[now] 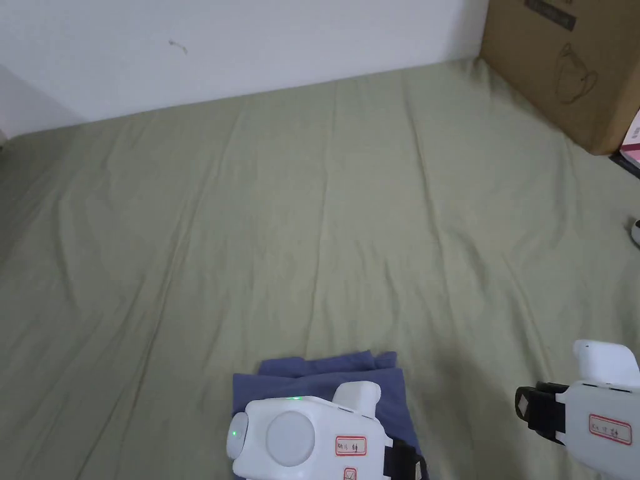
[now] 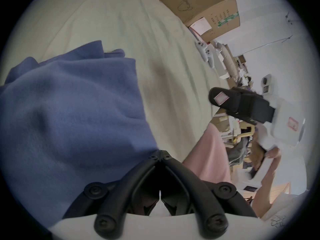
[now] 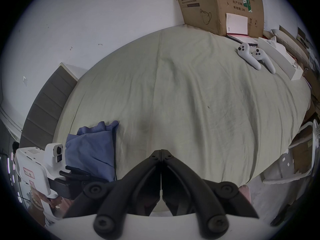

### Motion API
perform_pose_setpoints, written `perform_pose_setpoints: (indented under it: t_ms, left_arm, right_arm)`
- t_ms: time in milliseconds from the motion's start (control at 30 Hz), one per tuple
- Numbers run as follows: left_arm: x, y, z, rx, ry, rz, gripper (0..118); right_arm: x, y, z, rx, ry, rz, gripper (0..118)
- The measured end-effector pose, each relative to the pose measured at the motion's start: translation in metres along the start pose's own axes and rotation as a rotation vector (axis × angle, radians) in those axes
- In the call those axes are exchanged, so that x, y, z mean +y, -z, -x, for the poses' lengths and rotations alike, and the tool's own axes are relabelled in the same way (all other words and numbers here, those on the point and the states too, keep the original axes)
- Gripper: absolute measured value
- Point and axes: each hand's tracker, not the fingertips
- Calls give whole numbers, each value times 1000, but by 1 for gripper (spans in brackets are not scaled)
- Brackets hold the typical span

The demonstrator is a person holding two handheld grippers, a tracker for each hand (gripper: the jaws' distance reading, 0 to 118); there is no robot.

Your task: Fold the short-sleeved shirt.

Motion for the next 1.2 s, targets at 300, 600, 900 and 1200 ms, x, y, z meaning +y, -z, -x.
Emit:
perform_pose_setpoints:
  t_ms: [300, 600, 900, 1200]
  left_arm:
    - [-9, -94, 24, -129, -17, -233, 0]
    - [-77, -184, 137, -29, -276, -445, 0]
    - [-105, -174, 166, -101, -339, -396, 2]
    - [-67, -131, 189, -264, -405, -358, 95]
  right_arm:
    - [6, -1, 51, 68, -112, 0, 0]
    - [-1, 29, 153, 269, -326, 34, 0]
    - [-20, 105, 168, 182, -352, 222, 0]
    - [-16, 106, 165, 200, -352, 236, 0]
